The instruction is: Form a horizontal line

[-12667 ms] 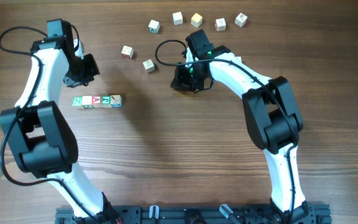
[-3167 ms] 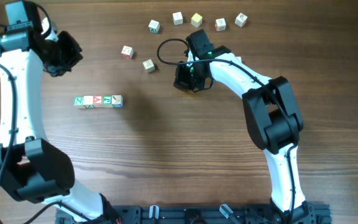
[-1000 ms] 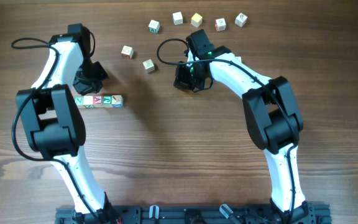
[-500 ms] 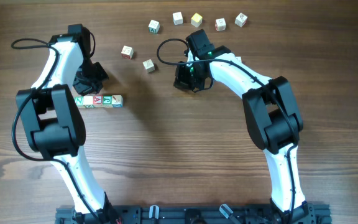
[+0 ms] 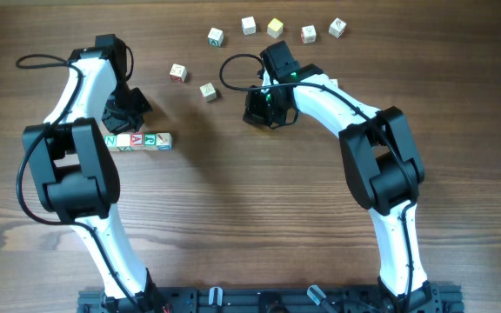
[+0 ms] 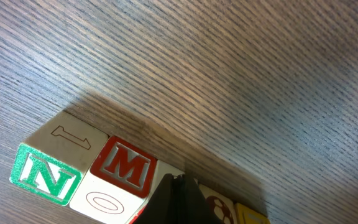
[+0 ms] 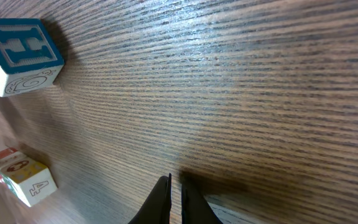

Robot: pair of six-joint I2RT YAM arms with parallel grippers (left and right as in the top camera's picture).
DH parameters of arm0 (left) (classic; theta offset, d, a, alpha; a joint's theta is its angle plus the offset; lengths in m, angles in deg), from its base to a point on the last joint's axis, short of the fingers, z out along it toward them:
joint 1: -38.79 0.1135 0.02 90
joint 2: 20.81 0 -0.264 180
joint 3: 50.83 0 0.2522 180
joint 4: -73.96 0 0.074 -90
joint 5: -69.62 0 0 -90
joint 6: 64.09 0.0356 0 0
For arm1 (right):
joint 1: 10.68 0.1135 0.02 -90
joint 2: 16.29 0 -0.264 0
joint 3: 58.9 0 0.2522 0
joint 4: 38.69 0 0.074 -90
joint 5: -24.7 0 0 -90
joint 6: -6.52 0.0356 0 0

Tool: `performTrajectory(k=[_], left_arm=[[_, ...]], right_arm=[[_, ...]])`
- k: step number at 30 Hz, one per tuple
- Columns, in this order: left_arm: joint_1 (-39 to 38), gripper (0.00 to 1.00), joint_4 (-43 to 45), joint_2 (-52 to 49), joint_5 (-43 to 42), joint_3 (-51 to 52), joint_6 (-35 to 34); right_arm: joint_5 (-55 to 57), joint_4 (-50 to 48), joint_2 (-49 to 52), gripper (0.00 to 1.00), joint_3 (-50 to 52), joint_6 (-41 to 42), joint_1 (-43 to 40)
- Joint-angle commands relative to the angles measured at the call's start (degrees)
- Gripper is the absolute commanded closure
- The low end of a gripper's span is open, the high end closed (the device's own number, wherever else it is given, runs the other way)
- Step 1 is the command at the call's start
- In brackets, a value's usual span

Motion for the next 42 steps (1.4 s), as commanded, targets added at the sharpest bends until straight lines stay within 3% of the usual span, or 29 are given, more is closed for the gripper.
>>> performTrajectory(k=[1,42], left_arm=[[0.22,0.96,-0.28,-0.57,0.74,0.5,-1.01],[0.22,0.96,2.8,-0.57,0.76,0.5,-2.71]], right_arm=[[6.27,1.22,4.22,0.9,2.12,-0.76,-0.28],[6.47,1.38,4.22,0.9,2.12,-0.76,-0.28]])
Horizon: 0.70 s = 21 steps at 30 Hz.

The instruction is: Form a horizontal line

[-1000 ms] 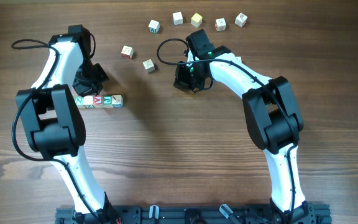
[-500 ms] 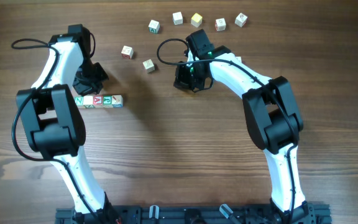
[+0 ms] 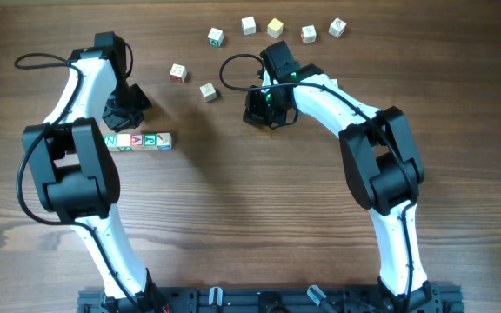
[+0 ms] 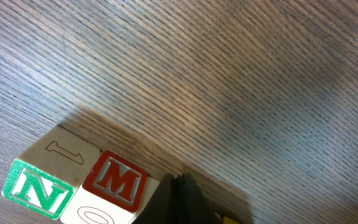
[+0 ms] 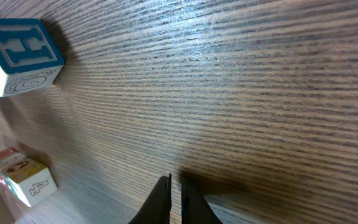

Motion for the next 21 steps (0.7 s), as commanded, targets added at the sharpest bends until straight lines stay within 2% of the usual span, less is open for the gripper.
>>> performTrajectory(k=[1,21], left_arm=[[0.28,0.96,0.33,-0.57,0.79,0.5,-1.01],[8.17,0.96,1.64,-0.57,0.07,0.5,-2.25]], right_arm=[[6.47,1.38,4.22,0.91,2.12,-0.81,-0.28],[7.52,1.79,4.22,0.87,2.12,-0.63,-0.28]])
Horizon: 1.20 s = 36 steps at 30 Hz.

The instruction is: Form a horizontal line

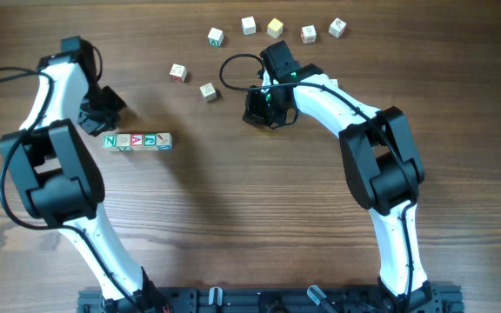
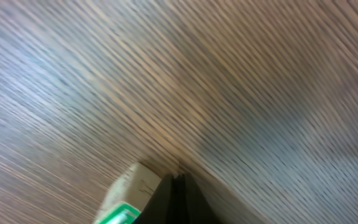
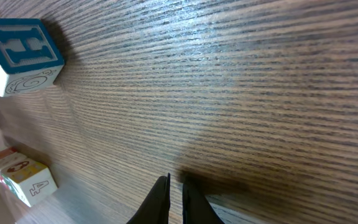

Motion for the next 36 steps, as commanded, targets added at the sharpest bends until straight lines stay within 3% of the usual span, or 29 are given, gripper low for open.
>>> performTrajectory(k=[1,6,12,14,23,27,36], left_arm=[[0.7,0.96,0.5,-0.57,0.11,0.5,-0.96],[0.63,0.96,1.53,-0.57,-0.87,0.5,1.09],[0.94,0.96,2.49,-0.57,-3.1,0.5,19.02],[1.2,0.96,2.51,-0.57,-3.1,0.48,21.81],[1.4,0.96,2.43,-0.57,-3.08,0.5,24.98],[1.38,0.96,2.45,-0.57,-3.39,0.5,30.51],[1.33,0.96,2.49,-0.57,-6.82,0.5,35.58]], right_arm=[[7.45,1.62,4.22,0.86,2.14,-0.52,-0.31],[7.26,1.42,4.22,0.86,2.14,2.58,-0.31],[8.02,1.88,4.22,0.86,2.14,1.97,-0.31],[8.39,2.05,4.22,0.86,2.14,1.84,-0.31],[8.83,1.46,4.22,0.85,2.14,0.9,-0.31],[8.81,1.33,4.22,0.84,2.14,0.85,-0.31],[8.81,1.14,4.22,0.83,2.14,0.9,-0.31]])
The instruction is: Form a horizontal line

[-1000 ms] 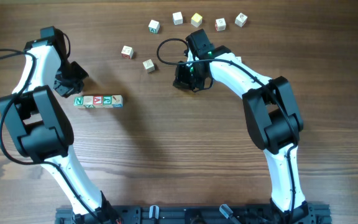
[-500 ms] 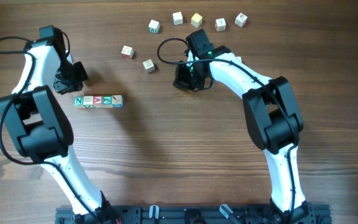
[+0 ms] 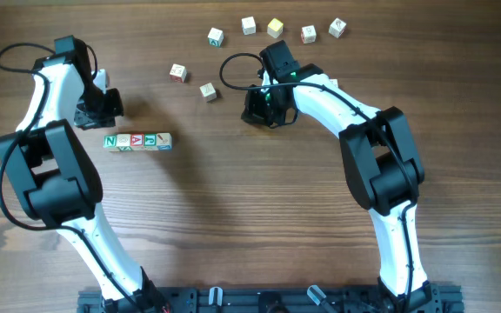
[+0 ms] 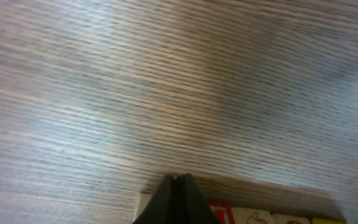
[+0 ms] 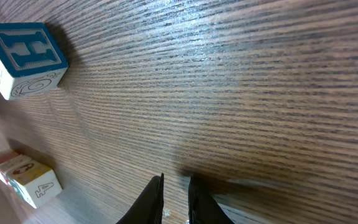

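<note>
A short row of lettered blocks [image 3: 137, 141] lies left of the table's middle. My left gripper [image 3: 99, 108] hovers just behind its left end, shut and empty. In the left wrist view the closed fingertips [image 4: 176, 180] sit over the row's far edge, and a red-faced block [image 4: 221, 214] peeks out beside them. My right gripper [image 3: 263, 109] is low over bare wood near the middle, its fingers [image 5: 154, 186] a little apart with nothing between them. A blue H block [image 5: 23, 59] lies off to its left.
Two loose blocks [image 3: 178, 72] [image 3: 208, 91] lie between the arms. Several more loose blocks [image 3: 275, 28] are strung along the far edge. The left arm's cable [image 3: 16, 54] loops at the far left. Two stacked-looking blocks [image 5: 27, 180] show at the right wrist view's lower left.
My left wrist has turned and shifted slightly, so its view now looks along the row's far edge. The right gripper's fingers have parted a little wider. The blocks have not moved.
My left gripper was shut behind the middle of the row and stayed there. It then stood further left, by the N block at the row's end, and now faces the row squarely. The right arm stayed put, its fingers only now wider apart.
</note>
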Robot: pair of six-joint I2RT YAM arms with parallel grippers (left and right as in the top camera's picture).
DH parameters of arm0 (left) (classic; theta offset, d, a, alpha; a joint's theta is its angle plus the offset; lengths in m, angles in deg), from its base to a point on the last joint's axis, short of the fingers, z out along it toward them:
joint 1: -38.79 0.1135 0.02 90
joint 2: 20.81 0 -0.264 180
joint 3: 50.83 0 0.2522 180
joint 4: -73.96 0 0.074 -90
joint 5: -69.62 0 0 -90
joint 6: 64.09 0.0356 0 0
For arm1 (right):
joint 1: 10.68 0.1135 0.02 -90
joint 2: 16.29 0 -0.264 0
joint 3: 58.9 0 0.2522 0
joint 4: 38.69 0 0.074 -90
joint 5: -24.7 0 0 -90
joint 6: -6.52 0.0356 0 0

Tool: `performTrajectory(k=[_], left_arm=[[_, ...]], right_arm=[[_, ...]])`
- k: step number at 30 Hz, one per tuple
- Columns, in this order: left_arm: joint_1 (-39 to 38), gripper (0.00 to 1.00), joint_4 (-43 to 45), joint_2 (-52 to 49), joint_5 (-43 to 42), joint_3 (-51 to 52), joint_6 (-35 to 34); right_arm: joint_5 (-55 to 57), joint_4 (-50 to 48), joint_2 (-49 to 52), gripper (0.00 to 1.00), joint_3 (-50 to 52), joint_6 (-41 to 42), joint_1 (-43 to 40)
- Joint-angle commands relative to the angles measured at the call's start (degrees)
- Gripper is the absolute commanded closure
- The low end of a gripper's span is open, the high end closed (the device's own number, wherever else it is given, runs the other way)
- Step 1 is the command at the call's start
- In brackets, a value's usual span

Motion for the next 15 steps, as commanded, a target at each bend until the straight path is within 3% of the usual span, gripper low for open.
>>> performTrajectory(k=[1,7,15], left_arm=[[0.31,0.96,0.15,-0.57,-2.49,0.5,4.22],[0.31,0.96,-0.76,-0.57,-4.11,0.5,7.91],[0.31,0.96,-2.34,-0.57,-4.07,0.5,7.98]], right_arm=[[8.76,1.31,4.22,0.83,2.21,-0.39,-0.35],[8.76,1.16,4.22,0.82,2.21,-0.39,-0.35],[8.76,1.16,4.22,0.82,2.21,-0.39,-0.35]])
